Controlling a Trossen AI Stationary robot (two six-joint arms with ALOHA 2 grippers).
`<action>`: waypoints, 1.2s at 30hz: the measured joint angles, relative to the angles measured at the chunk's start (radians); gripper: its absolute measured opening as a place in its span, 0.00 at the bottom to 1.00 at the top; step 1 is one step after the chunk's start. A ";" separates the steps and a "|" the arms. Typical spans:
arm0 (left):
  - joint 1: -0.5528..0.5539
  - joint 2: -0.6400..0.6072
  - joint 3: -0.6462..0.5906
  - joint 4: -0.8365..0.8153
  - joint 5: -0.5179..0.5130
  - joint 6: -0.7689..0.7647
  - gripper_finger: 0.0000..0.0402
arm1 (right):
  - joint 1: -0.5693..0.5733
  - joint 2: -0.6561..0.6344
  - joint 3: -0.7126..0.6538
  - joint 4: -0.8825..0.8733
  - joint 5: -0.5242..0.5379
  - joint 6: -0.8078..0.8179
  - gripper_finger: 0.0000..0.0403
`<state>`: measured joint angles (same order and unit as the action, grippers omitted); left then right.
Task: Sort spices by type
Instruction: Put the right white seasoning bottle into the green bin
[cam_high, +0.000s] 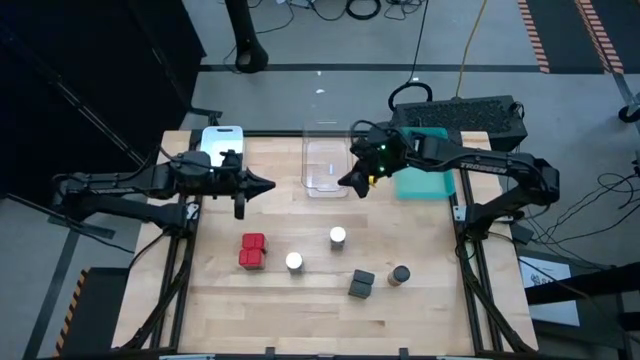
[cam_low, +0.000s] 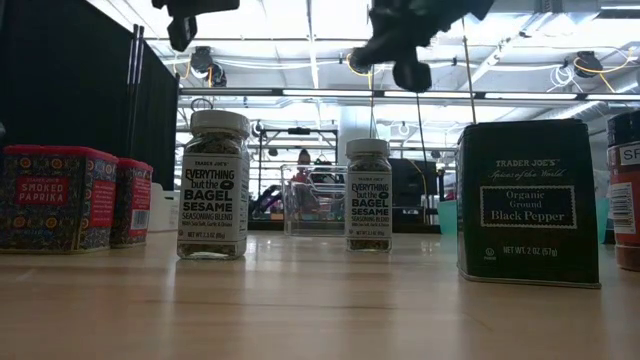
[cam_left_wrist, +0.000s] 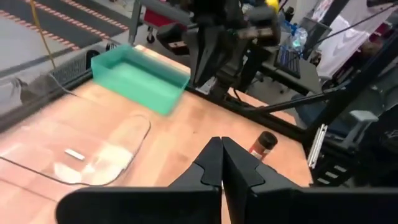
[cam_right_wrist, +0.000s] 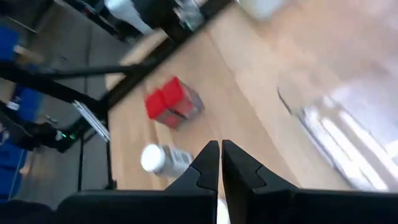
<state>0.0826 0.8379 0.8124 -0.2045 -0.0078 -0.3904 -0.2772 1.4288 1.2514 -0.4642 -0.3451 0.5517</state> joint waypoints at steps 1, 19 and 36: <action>0.000 0.000 0.000 0.003 0.000 -0.021 0.01 | 0.008 0.002 0.000 -0.038 0.005 0.002 0.00; 0.010 -0.010 -0.001 -0.025 -0.085 -0.205 0.01 | 0.348 0.106 0.233 -0.501 0.271 0.229 0.00; 0.009 -0.126 0.013 -0.212 -0.080 -0.232 0.01 | 0.351 0.311 0.233 -0.470 0.341 0.339 0.00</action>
<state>0.0914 0.7121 0.8249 -0.4162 -0.0882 -0.6223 0.0738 1.7402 1.4840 -0.9341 -0.0045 0.8907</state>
